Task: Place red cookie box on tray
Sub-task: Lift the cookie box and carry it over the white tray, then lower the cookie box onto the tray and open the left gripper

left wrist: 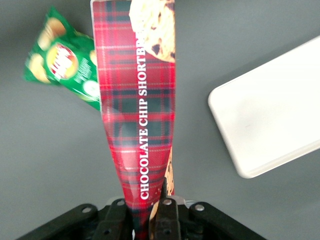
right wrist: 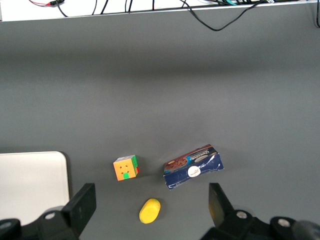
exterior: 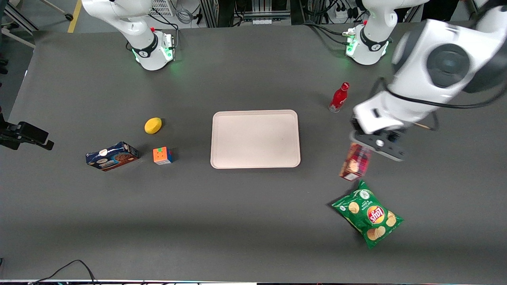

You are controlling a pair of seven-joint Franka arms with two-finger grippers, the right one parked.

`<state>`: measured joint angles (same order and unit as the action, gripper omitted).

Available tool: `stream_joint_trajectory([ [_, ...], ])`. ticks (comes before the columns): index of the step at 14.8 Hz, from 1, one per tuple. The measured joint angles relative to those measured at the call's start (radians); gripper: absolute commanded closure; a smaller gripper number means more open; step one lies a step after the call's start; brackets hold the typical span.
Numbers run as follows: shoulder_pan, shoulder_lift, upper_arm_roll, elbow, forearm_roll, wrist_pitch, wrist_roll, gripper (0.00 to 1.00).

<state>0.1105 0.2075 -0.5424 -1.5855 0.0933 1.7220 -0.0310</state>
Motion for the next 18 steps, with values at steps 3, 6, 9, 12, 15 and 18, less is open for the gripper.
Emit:
stream_joint_trajectory([
  [3, -0.024, 0.000, -0.102, -0.034, 0.005, -0.001, -0.313, 0.95],
  [6, -0.032, 0.000, -0.215, -0.063, 0.007, 0.003, -0.576, 0.95],
  [9, -0.042, 0.000, -0.304, -0.112, 0.009, 0.048, -0.760, 0.95],
  [12, -0.050, 0.002, -0.355, -0.243, 0.027, 0.215, -0.872, 0.95],
  [15, -0.064, 0.016, -0.361, -0.383, 0.107, 0.378, -0.924, 0.94],
  [18, -0.067, 0.054, -0.361, -0.483, 0.171, 0.536, -1.024, 0.94],
])
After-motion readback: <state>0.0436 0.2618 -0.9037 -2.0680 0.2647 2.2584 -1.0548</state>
